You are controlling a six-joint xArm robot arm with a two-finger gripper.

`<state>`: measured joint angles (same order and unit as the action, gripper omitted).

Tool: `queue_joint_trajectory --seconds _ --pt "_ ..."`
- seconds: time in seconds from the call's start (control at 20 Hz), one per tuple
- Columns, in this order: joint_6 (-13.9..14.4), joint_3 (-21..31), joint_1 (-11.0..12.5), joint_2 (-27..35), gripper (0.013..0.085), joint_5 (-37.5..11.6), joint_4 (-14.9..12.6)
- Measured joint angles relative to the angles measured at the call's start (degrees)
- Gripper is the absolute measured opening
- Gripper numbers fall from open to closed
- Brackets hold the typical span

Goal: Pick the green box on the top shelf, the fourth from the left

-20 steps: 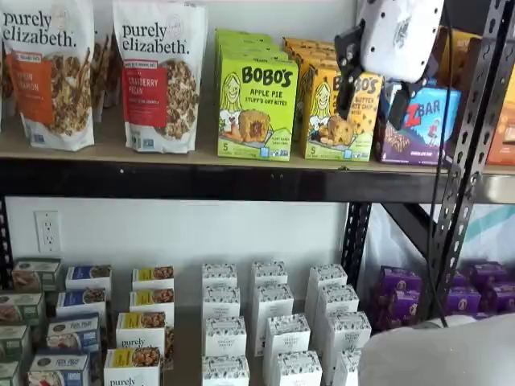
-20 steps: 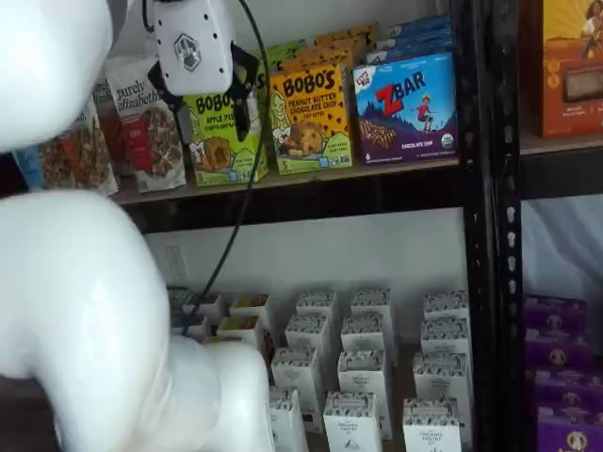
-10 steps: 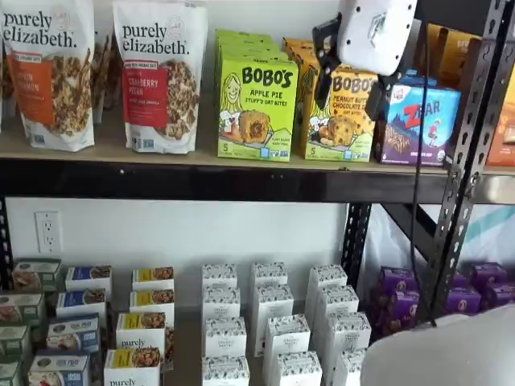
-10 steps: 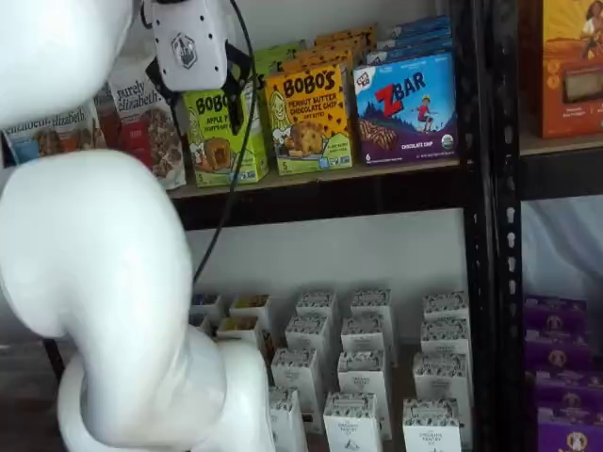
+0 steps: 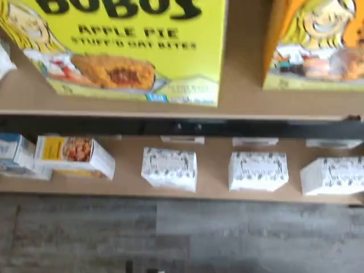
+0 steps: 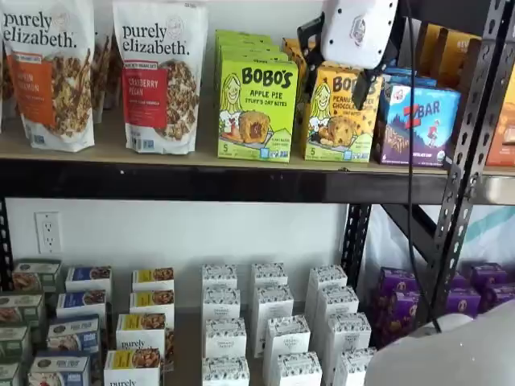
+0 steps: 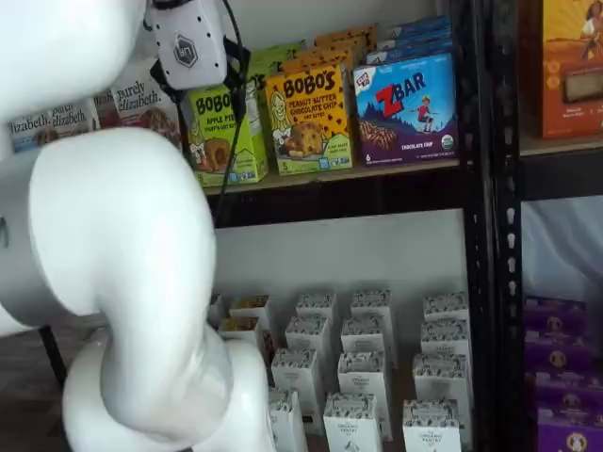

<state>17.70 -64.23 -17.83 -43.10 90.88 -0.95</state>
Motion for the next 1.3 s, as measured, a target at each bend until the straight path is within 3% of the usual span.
queue_joint_trajectory --seconds 0.35,0.65,1.05,1.3 --pt "0.89 0.06 -1.19 1.4 0.085 -6.45 -0.67" --pt "2.25 -1.89 -2.68 4.35 0.085 -8.04 -0.48" --pt "4.54 -5.09 -4.95 8.29 0.085 -9.81 -2.71" --pt "4.72 -7.98 -5.19 11.33 0.085 -10.3 -2.43"
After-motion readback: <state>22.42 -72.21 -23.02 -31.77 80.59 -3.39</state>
